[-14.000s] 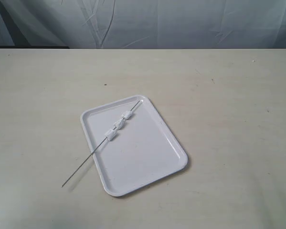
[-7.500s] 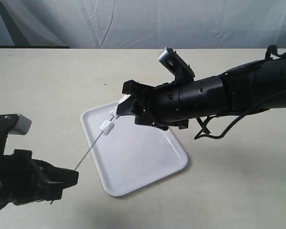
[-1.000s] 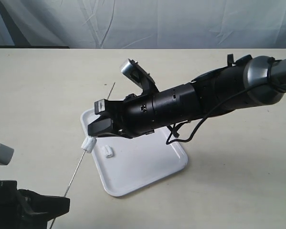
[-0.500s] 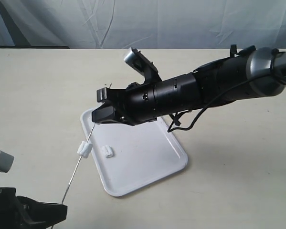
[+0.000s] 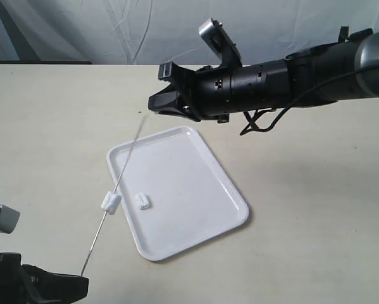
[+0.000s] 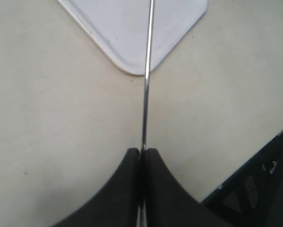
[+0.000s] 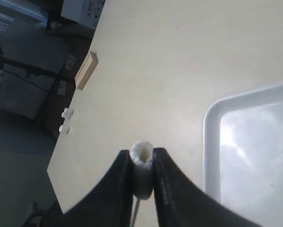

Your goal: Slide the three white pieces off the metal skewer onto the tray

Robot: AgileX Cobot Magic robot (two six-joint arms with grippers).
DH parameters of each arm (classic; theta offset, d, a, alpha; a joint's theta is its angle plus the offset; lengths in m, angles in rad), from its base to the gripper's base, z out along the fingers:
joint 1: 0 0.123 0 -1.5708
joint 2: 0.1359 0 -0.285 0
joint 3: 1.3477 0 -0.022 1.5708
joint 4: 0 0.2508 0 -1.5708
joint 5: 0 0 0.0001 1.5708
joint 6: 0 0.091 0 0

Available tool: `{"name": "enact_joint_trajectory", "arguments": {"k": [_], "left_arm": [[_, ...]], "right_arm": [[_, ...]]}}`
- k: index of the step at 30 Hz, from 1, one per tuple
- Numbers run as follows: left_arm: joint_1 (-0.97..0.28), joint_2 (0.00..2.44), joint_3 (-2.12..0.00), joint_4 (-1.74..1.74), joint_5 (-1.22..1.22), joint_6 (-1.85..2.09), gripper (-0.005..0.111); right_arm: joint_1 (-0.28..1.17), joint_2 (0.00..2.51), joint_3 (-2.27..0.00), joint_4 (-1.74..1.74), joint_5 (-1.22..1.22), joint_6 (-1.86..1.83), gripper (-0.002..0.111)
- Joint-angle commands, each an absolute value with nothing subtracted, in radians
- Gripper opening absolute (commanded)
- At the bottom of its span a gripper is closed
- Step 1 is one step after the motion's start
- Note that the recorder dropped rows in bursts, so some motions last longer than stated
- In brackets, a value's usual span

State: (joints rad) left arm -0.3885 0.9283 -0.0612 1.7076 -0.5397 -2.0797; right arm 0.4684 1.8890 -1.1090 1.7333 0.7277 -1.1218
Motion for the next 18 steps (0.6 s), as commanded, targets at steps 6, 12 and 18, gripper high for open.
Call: {"name": "enact_joint_trajectory", "arguments": {"k": [6,12,18], "left_arm": [[-0.392,0.931,-0.054,1.696,-0.477,-2.09,0.0],[-0.392,0.931,-0.054,1.673,-0.471,-2.09,0.0],[-0.392,0.934,-0.073,1.669,-0.44,-2.09,0.0]], "right_arm": [[0.44,1.877,-1.121,1.679,0.734,-1.088,0.014],[0.505,1.911,-1.121,1.339,0.712,-0.913,0.014],[0.582,1.955,-1.121,1.268,0.7,-0.879,0.017]]}}
